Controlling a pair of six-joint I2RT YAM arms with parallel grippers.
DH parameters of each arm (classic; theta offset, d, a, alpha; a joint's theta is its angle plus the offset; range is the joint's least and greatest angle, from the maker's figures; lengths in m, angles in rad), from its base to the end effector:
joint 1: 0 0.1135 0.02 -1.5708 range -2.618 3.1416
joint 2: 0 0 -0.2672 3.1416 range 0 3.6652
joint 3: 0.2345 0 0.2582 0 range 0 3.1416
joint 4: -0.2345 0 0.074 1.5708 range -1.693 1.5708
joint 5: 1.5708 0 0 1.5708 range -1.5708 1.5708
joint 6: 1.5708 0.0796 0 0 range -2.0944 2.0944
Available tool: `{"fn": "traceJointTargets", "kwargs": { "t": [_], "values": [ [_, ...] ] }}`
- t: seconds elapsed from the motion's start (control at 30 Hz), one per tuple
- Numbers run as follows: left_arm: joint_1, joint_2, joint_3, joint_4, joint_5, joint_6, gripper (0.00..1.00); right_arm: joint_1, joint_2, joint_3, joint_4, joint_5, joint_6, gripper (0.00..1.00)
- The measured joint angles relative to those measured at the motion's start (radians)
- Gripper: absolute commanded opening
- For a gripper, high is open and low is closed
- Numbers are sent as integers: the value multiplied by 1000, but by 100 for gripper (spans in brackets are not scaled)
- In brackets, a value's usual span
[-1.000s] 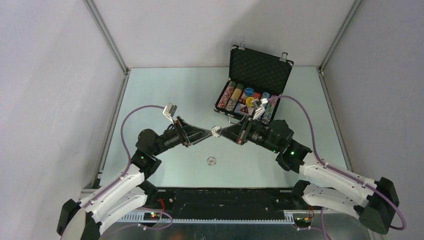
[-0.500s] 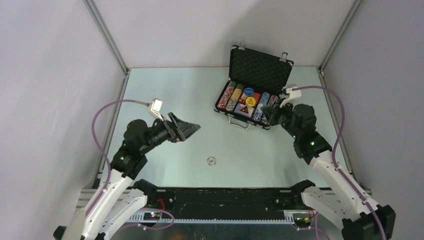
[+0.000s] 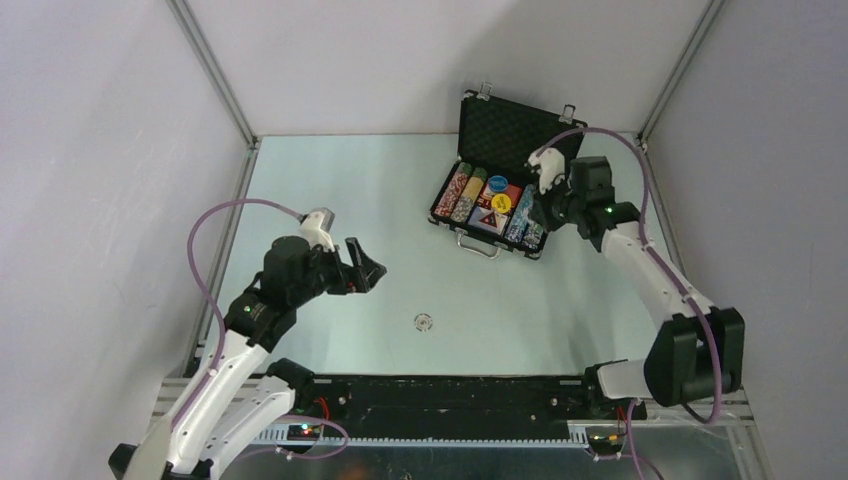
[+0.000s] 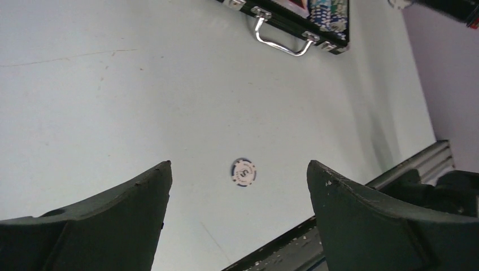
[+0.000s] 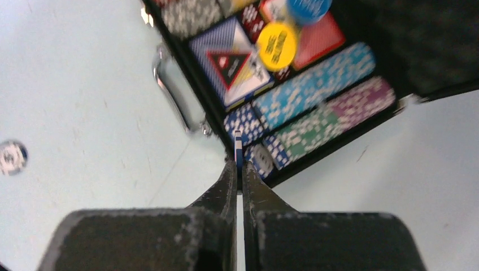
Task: Pack up texas hold em set
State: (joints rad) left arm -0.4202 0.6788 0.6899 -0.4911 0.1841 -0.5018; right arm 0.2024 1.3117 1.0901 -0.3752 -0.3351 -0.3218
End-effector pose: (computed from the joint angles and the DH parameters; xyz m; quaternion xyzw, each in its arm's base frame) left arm 0.1744 -0.0939 0.2737 0.0129 0.8525 -0.3002 0.4277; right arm 0.3210 0.0926 0.2913 -0.3011 0.8214 0.1196 0.4694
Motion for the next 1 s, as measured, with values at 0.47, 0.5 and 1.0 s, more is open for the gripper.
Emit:
{"fn": "traceJointTargets", "kwargs": {
  "t": [0.47, 0.5, 1.0],
  "values": [
    [1, -23, 0, -46, -73, 32, 93, 49, 186, 1, -217, 35, -122, 0],
    [1, -23, 0, -46, -74, 32, 93, 49, 192, 1, -219, 41, -126, 0],
    [1, -23, 0, -47, -76, 32, 93, 49, 266, 37, -212, 143, -164, 0]
  ]
}}
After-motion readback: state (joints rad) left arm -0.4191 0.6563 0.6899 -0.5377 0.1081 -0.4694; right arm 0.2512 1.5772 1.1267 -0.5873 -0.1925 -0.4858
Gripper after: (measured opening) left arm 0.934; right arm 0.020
